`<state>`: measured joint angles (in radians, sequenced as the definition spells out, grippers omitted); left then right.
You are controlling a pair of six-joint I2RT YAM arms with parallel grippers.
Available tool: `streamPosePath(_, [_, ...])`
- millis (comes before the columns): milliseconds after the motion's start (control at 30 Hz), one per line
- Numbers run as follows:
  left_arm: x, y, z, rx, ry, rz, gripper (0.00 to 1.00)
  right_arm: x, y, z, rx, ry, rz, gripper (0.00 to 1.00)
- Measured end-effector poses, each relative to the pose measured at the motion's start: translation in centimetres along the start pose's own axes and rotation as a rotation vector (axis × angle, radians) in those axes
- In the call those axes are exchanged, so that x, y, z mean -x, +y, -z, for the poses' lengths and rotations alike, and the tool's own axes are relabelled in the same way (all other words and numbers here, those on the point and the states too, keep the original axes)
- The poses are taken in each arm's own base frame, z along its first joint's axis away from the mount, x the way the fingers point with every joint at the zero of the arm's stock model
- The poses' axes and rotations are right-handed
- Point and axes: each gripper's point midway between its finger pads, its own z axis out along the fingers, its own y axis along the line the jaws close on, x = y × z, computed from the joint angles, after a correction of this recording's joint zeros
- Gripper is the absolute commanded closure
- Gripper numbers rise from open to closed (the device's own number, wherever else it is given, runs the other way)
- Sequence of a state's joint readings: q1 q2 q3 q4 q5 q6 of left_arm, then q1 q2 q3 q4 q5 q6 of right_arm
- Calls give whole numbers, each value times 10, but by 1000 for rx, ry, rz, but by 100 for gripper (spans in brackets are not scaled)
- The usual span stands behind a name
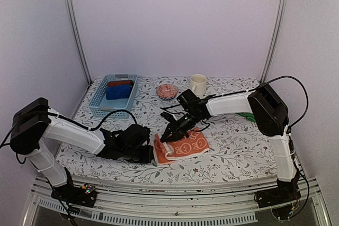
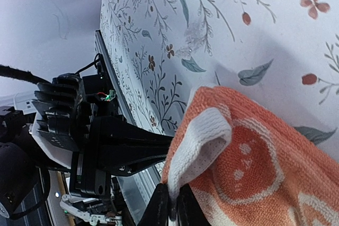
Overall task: Roll the towels
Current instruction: Fold the towel at the center of the board, then smooth out the towel at the center of the board.
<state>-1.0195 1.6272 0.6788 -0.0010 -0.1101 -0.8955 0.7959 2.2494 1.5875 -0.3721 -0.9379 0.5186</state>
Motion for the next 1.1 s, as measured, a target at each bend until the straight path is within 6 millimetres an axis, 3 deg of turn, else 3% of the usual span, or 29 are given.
streamPosePath(200, [-1, 6, 6, 13, -8, 16, 100, 0, 3, -3, 31, 13, 24, 64])
streamPosePath(300, [1, 10, 17, 20, -28, 29, 100, 1, 3, 3, 38, 7, 54, 62])
streamPosePath(400, [11, 9, 32, 14, -67, 41, 100, -2, 5, 21, 36, -11, 86, 62])
streamPosePath(500, [22, 5, 46, 1, -114, 44, 100, 11, 10, 59, 14, -81, 150, 62])
streamPosePath(600, [34, 0, 59, 1, -152, 28, 100, 33, 16, 115, -52, -198, 253, 63])
streamPosePath(667, [46, -9, 65, -1, -175, 4, 91, 49, 26, 155, -108, -284, 337, 63])
streamPosePath(733, [59, -20, 72, -9, -194, -20, 69, 62, 43, 200, -180, -383, 443, 59])
streamPosePath(767, [66, -27, 76, -11, -203, -29, 61, 66, 53, 224, -218, -437, 498, 43])
streamPosePath(800, [74, -33, 79, -11, -211, -30, 54, 67, 64, 246, -258, -488, 552, 14])
streamPosePath(833, [79, -37, 81, -7, -217, -33, 47, 67, 72, 262, -291, -529, 588, 0])
streamPosePath(900, [87, -37, 83, 8, -223, -9, 40, 61, 89, 295, -367, -620, 664, 1])
streamPosePath(1000, [86, -20, 77, 35, -197, 44, 38, 51, 93, 312, -399, -664, 712, 17])
streamPosePath(1100, [81, 11, 64, 52, -157, 122, 36, 48, 60, 294, -372, -587, 691, 26])
